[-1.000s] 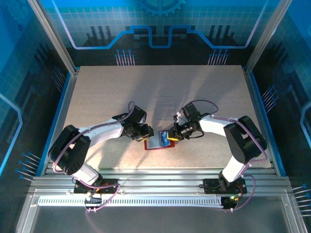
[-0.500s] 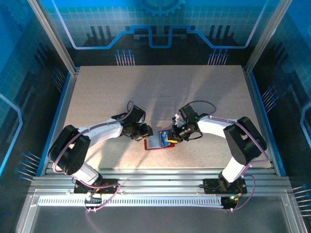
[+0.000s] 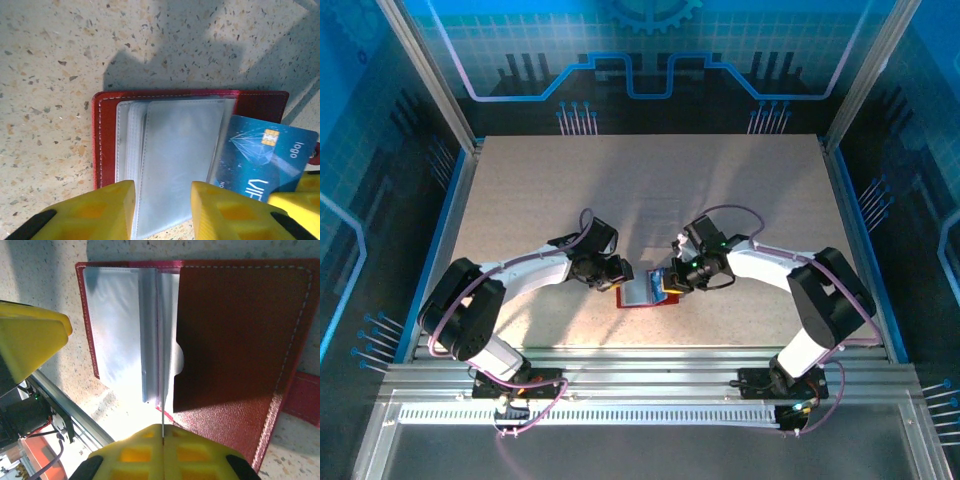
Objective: Take the credit cards out of the card holder
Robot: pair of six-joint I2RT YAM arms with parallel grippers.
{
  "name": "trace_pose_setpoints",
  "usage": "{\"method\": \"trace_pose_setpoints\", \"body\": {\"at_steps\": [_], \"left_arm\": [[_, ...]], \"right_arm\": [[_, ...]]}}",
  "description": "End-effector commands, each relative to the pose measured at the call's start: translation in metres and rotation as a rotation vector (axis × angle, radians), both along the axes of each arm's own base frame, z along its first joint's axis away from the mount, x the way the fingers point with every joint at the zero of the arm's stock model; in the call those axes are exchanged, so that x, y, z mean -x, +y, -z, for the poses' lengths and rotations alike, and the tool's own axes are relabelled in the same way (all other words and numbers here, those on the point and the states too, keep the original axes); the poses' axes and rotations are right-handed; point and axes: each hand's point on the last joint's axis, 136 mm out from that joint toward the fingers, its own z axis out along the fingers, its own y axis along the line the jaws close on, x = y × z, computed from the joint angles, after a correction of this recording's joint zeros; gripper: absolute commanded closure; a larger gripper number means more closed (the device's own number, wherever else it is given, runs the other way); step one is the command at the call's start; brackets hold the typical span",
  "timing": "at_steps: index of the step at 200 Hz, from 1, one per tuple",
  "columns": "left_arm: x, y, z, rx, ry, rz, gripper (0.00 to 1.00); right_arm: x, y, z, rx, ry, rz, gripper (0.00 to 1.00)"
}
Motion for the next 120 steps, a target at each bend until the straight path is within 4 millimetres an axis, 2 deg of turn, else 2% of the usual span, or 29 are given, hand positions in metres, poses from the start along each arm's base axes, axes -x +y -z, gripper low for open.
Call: {"method": "trace_pose_setpoints", "body": {"at_steps": [1,34,55,85,120], "left_arm": [[0.000,0.002,-0.009,0.018,-0.022,0.006,0.64],[-0.002,0.008,-0.013,0.026,-0.040,-0.020,0.65],[-0.003,0.013,-0.014,0.028,-0.055,-0.036,0.64],[-0.005,0.019,-0.018,0.037,-0.071,-0.059,0.64],[-0.004,0.029,-0.020,0.049,-0.076,-0.093,0.63]], "right_arm": [[-0.007,-0.002,-0.023,0.018,-0.059,0.002,0.93],[-0.014,-0.016,-0.040,0.069,-0.127,-0.048,0.95],[-0.025,-0.022,-0.054,0.090,-0.199,-0.105,0.95],[-0.043,-0.023,-0.080,0.133,-0.380,-0.291,0.96],[-0.072,-0.030,-0.099,0.263,-0.593,-0.521,1.00]]}}
